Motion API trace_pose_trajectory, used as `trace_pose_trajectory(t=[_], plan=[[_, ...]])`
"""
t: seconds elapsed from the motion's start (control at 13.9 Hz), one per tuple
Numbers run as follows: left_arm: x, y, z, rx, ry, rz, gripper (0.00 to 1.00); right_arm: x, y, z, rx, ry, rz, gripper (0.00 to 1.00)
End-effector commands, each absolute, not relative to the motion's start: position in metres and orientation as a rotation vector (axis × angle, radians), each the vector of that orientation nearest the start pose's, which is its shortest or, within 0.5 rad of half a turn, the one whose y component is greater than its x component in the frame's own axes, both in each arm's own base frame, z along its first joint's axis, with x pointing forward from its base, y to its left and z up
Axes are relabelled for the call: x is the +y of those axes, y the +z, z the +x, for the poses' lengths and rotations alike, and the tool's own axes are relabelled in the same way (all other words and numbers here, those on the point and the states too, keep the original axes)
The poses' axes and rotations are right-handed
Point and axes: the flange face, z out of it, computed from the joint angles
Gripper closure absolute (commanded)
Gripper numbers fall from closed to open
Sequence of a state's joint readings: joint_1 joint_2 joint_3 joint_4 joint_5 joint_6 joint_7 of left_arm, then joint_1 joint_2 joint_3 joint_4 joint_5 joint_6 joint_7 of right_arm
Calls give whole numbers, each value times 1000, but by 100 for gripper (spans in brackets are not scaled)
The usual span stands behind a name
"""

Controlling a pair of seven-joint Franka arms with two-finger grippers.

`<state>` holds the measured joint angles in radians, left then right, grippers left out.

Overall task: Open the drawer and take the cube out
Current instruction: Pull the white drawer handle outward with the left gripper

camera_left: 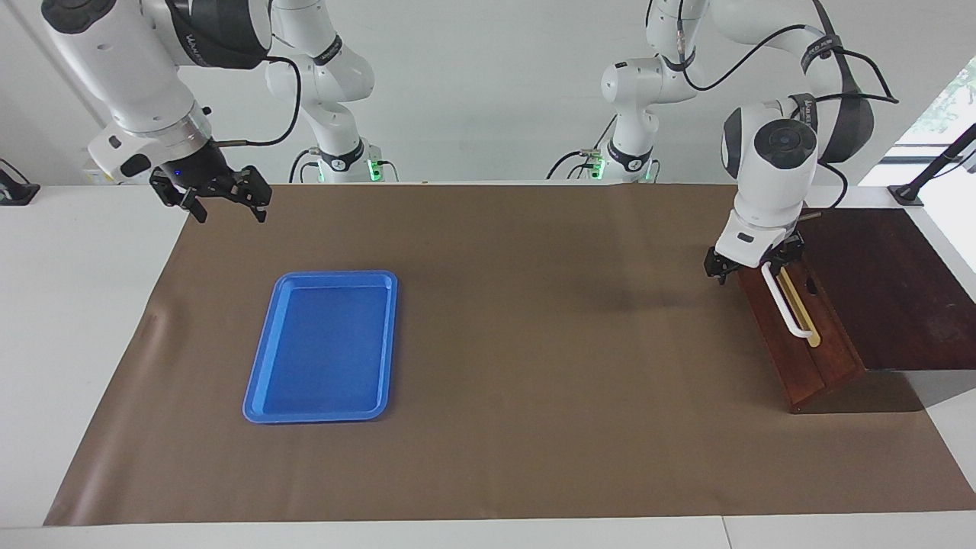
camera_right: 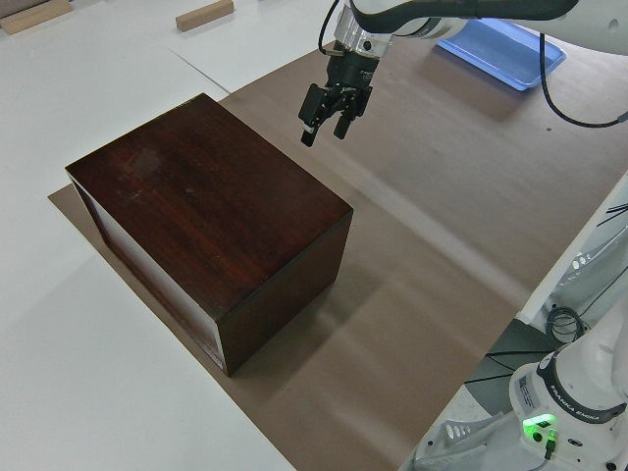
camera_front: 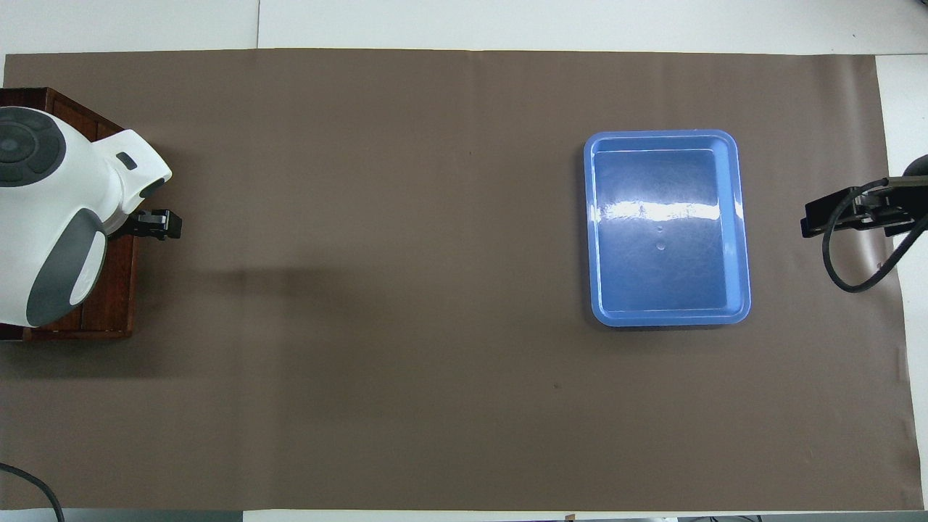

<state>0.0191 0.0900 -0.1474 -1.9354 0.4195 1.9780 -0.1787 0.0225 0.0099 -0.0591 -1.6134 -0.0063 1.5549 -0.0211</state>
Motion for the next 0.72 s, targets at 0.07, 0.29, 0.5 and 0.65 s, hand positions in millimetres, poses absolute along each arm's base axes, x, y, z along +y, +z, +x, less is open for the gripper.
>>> trace_pose_trajectory(t=[0.07, 0.29, 0.5, 0.65], plan=[[-41, 426, 577, 217, -58, -2708, 0, -23, 594, 546, 6, 78, -3155, 0], [-30, 416, 583, 237, -97, -2687, 0, -25, 593, 546, 11, 83, -3154, 0], [-24, 408, 581, 239, -100, -2693, 0, -25, 595, 546, 11, 78, -3154, 0], [-22, 406, 582, 239, -117, -2699, 0, -24, 594, 546, 8, 78, -3154, 0]])
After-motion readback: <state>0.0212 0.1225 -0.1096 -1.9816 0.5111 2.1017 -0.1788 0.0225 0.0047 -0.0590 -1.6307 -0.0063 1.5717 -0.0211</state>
